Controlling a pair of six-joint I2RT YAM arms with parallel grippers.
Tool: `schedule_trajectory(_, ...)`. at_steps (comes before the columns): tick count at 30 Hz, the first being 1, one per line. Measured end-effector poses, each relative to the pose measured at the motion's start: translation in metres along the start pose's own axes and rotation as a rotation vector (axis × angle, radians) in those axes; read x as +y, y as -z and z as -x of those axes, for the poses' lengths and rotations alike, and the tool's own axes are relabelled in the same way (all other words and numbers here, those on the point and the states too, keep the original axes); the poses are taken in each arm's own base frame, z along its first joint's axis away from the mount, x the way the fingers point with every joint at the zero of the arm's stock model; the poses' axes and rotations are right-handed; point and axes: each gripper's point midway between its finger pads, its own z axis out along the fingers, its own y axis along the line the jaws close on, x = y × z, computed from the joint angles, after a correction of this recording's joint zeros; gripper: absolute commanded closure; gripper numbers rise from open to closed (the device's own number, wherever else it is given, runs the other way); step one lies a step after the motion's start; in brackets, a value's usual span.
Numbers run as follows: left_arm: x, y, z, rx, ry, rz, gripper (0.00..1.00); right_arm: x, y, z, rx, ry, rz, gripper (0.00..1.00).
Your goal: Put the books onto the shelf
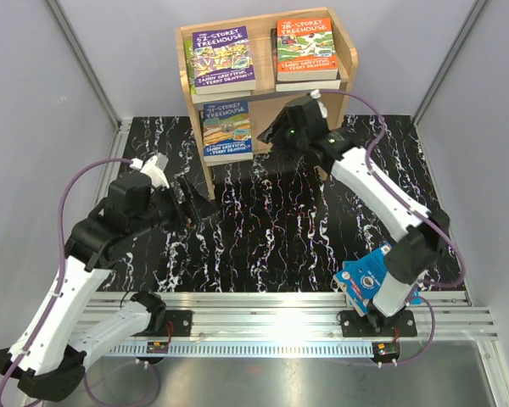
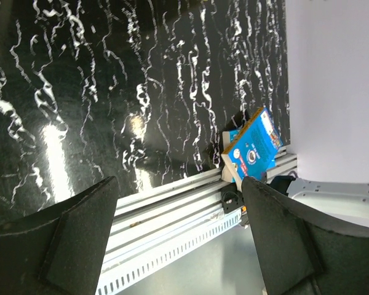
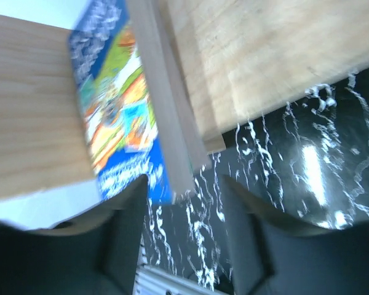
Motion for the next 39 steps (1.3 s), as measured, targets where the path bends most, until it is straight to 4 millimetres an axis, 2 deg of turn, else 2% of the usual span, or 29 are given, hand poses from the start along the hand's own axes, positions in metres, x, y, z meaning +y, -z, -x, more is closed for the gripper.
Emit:
schedule_trajectory(3,-0.006,-0.006,0.004,-0.003,0.000,-0.022,0.14,0.001,0.042,0.018,-0.050,0.028,0.000,0.22)
schedule_trajectory(5,-0.011,-0.014,0.008,-0.004,0.000,-0.043,0.14,-0.006,0.071,0.031,-0.091,0.038,-0.014,0.09)
schedule_trajectory(6,-0.014,-0.019,0.008,0.000,-0.002,-0.054,0.15,-0.013,0.084,0.037,-0.108,0.036,-0.029,0.08)
schedule_trajectory(8,-0.018,-0.033,0.005,0.020,-0.007,-0.070,0.15,-0.042,0.113,0.048,-0.137,0.027,-0.080,0.08)
schedule_trajectory(10,-0.024,-0.048,-0.007,0.063,-0.022,-0.085,0.15,-0.094,0.139,0.062,-0.162,-0.030,-0.169,0.08)
schedule_trajectory(12,-0.034,-0.065,-0.026,0.130,-0.045,-0.104,0.15,-0.172,0.160,0.081,-0.213,-0.146,-0.331,0.06)
schedule_trajectory(14,-0.047,-0.083,-0.048,0.201,-0.078,-0.124,0.15,-0.254,0.179,0.081,-0.225,-0.283,-0.539,0.04)
schedule_trajectory(15,-0.051,-0.089,-0.056,0.226,-0.089,-0.131,0.15,-0.287,0.187,0.073,-0.207,-0.340,-0.634,0.04)
schedule_trajectory(17,-0.060,-0.100,-0.076,0.284,-0.116,-0.141,0.15,-0.331,0.194,0.054,-0.138,-0.427,-0.773,0.01)
schedule_trajectory(19,-0.067,-0.108,-0.089,0.323,-0.132,-0.152,0.15,-0.365,0.197,0.034,-0.055,-0.500,-0.888,0.01)
schedule_trajectory(25,-0.074,-0.108,-0.094,0.343,-0.144,-0.175,0.15,-0.448,0.214,-0.010,0.064,-0.750,-1.077,0.01)
schedule_trajectory(28,-0.074,-0.102,-0.093,0.338,-0.153,-0.182,0.15,-0.470,0.229,-0.018,0.060,-0.838,-1.115,0.03)
schedule_trajectory(32,-0.076,-0.087,-0.089,0.319,-0.161,-0.205,0.15,-0.484,0.237,-0.007,-0.003,-0.878,-1.117,0.04)
schedule_trajectory(39,-0.064,-0.070,-0.092,0.315,-0.161,-0.197,0.14,-0.502,0.263,0.031,-0.167,-0.858,-1.180,0.05)
